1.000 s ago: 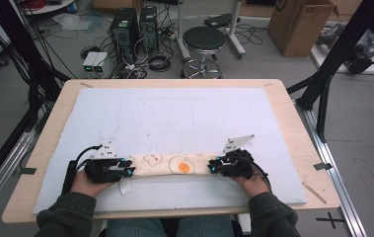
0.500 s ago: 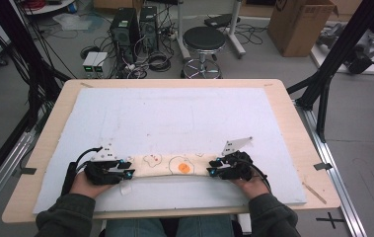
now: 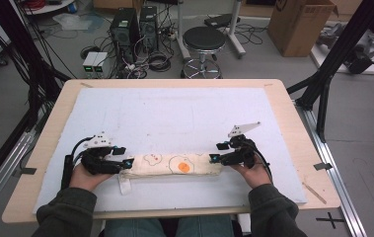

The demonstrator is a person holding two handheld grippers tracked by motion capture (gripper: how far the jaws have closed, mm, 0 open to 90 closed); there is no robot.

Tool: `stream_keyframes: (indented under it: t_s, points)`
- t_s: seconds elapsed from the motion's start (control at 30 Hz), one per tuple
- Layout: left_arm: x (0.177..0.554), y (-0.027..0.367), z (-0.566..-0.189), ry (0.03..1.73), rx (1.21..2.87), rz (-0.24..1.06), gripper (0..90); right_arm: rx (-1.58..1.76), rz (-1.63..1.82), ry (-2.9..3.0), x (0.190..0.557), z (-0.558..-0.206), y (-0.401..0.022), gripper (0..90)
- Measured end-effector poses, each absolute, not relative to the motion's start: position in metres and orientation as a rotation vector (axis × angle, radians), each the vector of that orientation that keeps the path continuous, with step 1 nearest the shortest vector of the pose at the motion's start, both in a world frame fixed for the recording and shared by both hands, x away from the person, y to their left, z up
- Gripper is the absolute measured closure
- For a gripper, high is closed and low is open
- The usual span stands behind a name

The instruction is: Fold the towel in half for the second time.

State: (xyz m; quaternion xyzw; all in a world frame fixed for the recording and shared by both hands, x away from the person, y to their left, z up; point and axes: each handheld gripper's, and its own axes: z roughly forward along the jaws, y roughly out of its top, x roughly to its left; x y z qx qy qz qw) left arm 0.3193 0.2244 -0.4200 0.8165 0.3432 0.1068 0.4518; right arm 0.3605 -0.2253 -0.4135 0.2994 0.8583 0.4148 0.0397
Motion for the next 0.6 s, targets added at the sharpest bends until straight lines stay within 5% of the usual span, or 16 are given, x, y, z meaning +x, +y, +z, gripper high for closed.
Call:
stream_keyframes:
  t_s: [0.6]
  points:
    - [0.341,0.219,-0.438,0.916,2.087,0.166,61.0,0.984,1.184,2.769,0.384,-0.431,-0.221,58.2]
